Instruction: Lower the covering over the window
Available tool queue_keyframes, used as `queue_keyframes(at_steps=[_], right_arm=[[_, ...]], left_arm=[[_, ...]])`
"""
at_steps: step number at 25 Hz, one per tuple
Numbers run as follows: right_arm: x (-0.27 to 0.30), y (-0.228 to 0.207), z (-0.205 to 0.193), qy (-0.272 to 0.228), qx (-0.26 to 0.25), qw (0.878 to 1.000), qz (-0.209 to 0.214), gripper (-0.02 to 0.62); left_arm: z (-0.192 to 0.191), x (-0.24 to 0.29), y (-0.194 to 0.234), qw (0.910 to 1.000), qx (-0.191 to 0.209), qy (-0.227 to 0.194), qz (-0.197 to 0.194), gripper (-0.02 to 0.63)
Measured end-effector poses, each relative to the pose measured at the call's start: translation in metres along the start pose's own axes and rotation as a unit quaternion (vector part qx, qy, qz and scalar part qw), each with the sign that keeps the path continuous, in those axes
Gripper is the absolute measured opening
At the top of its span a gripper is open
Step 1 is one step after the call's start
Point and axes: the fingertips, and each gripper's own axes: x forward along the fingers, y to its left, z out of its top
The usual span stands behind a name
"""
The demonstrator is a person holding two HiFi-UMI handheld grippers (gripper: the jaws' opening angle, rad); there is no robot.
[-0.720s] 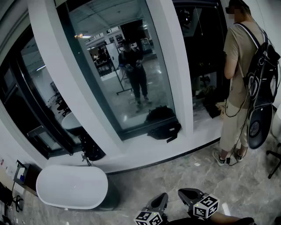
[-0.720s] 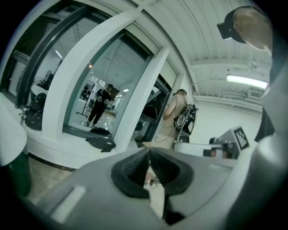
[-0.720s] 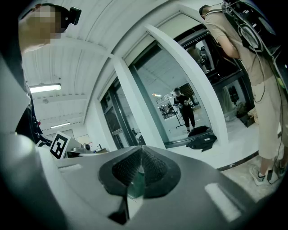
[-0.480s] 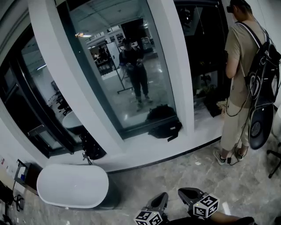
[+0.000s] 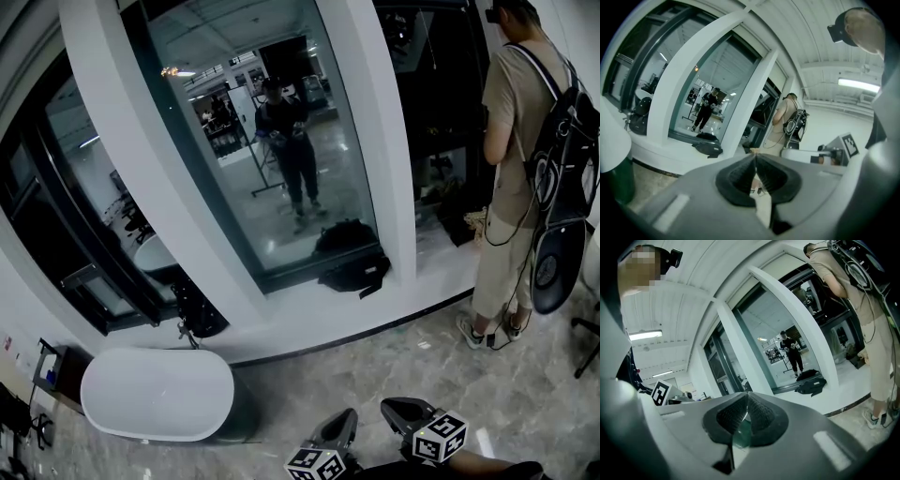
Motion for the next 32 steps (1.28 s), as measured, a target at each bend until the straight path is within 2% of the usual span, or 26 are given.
queue_keyframes(at_steps=[7,11,14,18,22,26,30,32], right_arm=[[0.0,-0.011,-0.004,0.01,0.017,1.0,0.003,0.008],[-0.007,-0.041,-0.008,0.0,0.06,0.998,-0.035,0.008],[0.007,-0.066,0.0,-0.009,0.078,0.995,-0.054,0.008],[0.046,-0.102,0.018,-0.02,0.069,0.993,-0.09,0.008],[0.107,-0.133,0.053,-0.04,0.057,0.99,-0.121,0.008],[0.179,-0.148,0.087,-0.058,0.028,0.988,-0.139,0.008],[0.234,-0.158,0.107,-0.056,0.051,0.988,-0.133,0.008],[0.246,-0.176,0.105,-0.044,0.043,0.987,-0.146,0.008]], left_arm=[[-0.005,0.009,0.002,0.9997,-0.013,0.012,0.015,0.005],[-0.018,0.03,0.0,0.9989,-0.015,0.043,-0.007,0.005],[-0.013,0.055,0.016,0.9982,-0.021,0.053,-0.017,0.005],[0.005,0.107,0.048,0.9961,-0.025,0.065,-0.054,0.005],[0.047,0.163,0.097,0.9935,-0.027,0.067,-0.088,0.005],[0.09,0.201,0.145,0.9889,-0.009,0.063,-0.134,0.005],[0.108,0.236,0.19,0.9882,-0.026,0.075,-0.131,0.005],[0.112,0.253,0.208,0.9879,-0.039,0.082,-0.126,0.005]])
